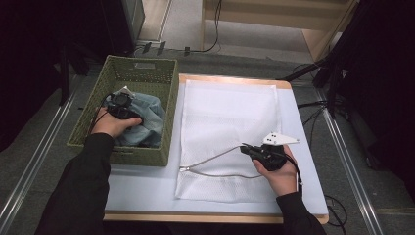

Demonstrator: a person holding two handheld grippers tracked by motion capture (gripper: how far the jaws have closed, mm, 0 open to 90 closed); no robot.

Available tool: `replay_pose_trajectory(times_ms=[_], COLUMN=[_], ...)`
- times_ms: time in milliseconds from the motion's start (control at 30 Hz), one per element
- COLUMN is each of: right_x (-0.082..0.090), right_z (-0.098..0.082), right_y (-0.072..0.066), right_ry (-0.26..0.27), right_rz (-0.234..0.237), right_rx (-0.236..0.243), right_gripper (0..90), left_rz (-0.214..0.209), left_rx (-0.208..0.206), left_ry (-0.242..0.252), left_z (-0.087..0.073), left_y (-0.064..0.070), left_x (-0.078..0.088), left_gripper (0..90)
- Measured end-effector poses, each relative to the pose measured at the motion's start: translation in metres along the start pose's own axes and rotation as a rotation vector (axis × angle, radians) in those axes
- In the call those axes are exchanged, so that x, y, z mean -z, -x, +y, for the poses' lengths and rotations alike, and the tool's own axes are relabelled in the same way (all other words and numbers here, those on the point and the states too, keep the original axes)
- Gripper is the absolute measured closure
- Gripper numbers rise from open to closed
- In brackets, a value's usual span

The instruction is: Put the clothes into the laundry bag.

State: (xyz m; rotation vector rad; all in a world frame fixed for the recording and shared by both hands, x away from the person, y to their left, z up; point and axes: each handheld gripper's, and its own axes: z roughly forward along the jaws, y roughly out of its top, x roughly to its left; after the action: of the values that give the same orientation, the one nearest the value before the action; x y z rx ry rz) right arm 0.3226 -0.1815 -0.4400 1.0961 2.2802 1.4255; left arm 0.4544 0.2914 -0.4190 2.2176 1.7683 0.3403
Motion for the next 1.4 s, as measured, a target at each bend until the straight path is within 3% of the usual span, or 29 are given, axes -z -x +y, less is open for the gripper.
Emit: replay_pose_trajectory(times_ms=[100,200,300,400,500,600,767,867,1000,1167,1400], right_x=[0.000,0.001,0.003,0.004,0.004,0.004,0.004,0.004,0.004,0.003,0.003], right_z=[0.000,0.000,0.000,0.000,0.000,0.000,0.000,0.000,0.000,0.000,-0.001], right_y=[0.000,0.000,0.001,0.002,0.002,0.002,0.001,0.001,0.001,0.001,0.000], right_ry=[0.000,0.002,0.011,0.014,0.015,0.011,0.010,0.010,0.010,0.007,0.005], right_rz=[0.002,0.004,0.004,0.002,0.000,-0.001,-0.001,-0.001,0.000,0.000,0.001], right_rx=[0.003,0.007,0.002,-0.001,0.000,0.001,0.004,0.003,0.006,0.007,0.008], right_gripper=[88.6,88.6,88.6,88.6,88.8,88.9,88.9,88.9,89.0,89.1,89.1], left_rz=[-0.014,-0.015,-0.029,-0.057,-0.144,-0.204,-0.210,-0.250,-0.251,-0.259,-0.269], left_rx=[-0.001,-0.005,-0.001,0.001,0.027,0.049,0.066,0.108,0.088,0.086,0.100], left_ry=[-0.004,-0.009,-0.027,-0.018,0.078,0.183,0.354,0.445,0.588,0.700,0.779], left_z=[0.000,0.000,0.002,0.003,0.000,-0.003,-0.009,-0.012,-0.019,-0.022,-0.026], left_y=[-0.001,0.000,-0.002,-0.003,-0.007,-0.010,-0.014,-0.021,-0.022,-0.021,-0.019], left_x=[0.003,0.006,0.011,0.019,0.032,0.043,0.062,0.073,0.092,0.113,0.134], left_gripper=[43.6,54.4,63.3,66.2,66.9,66.9,66.8,66.7,66.6,66.5,66.2])
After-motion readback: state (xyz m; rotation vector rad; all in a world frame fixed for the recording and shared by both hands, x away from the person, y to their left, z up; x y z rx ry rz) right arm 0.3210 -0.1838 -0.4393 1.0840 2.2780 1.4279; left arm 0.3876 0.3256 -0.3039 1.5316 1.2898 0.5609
